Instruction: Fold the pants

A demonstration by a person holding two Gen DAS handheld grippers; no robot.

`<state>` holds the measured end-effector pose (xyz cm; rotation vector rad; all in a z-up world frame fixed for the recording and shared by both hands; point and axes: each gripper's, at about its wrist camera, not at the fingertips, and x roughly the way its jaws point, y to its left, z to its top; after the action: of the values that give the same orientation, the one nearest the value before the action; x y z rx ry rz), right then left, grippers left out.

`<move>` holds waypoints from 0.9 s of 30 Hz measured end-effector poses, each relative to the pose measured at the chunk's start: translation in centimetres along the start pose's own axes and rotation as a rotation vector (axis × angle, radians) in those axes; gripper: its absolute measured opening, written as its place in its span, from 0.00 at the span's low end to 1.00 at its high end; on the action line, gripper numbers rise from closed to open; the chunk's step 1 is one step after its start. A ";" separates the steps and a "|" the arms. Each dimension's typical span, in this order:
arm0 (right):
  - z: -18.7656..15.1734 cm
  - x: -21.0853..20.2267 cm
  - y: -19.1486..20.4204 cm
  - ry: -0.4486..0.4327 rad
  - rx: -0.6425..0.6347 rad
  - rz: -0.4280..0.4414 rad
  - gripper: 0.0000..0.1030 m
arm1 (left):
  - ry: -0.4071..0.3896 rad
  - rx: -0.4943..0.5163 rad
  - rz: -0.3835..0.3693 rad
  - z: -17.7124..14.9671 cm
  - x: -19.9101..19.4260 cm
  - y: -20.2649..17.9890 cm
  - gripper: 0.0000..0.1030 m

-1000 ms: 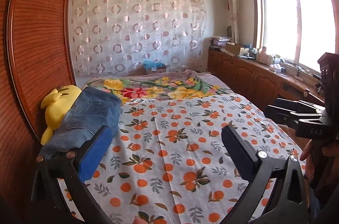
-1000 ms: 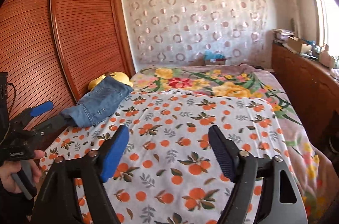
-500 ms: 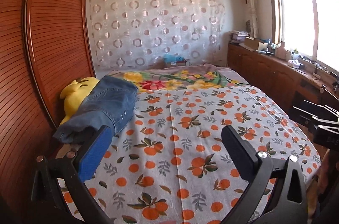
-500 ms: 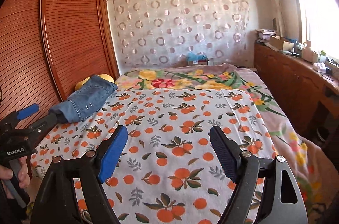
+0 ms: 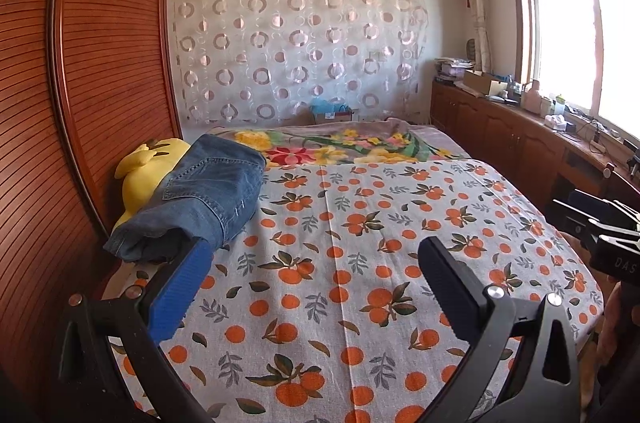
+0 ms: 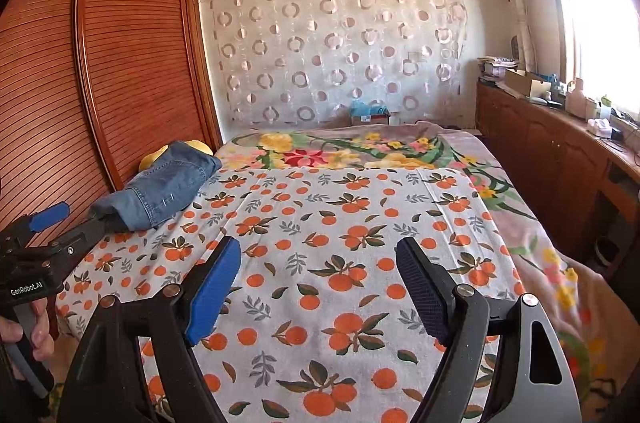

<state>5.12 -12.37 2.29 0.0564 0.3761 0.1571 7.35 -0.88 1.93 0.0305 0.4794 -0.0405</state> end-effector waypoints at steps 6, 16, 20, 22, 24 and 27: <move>0.1 0.0 -0.7 -0.005 -0.003 0.001 0.79 | 0.000 -0.002 0.000 0.0 0.0 0.2 1.00; -0.2 0.3 -1.0 -0.011 -0.010 -0.002 0.79 | 0.001 -0.001 0.000 0.0 -0.1 0.2 1.00; -0.2 0.2 -1.1 -0.013 -0.010 -0.001 0.79 | 0.001 -0.001 -0.002 0.1 -0.1 0.2 1.00; -0.2 0.3 -1.2 -0.013 -0.008 0.001 0.79 | 0.001 0.001 -0.002 0.0 -0.1 0.1 1.00; -0.2 0.3 -1.2 -0.014 -0.008 0.002 0.79 | 0.000 0.000 -0.003 0.0 -0.1 0.1 1.00; -0.2 0.3 -1.2 -0.014 -0.010 0.000 0.79 | 0.000 -0.001 -0.005 0.0 -0.1 0.0 1.00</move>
<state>5.52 -13.51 1.91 0.0473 0.3618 0.1589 7.22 -0.83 1.98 0.0283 0.4796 -0.0447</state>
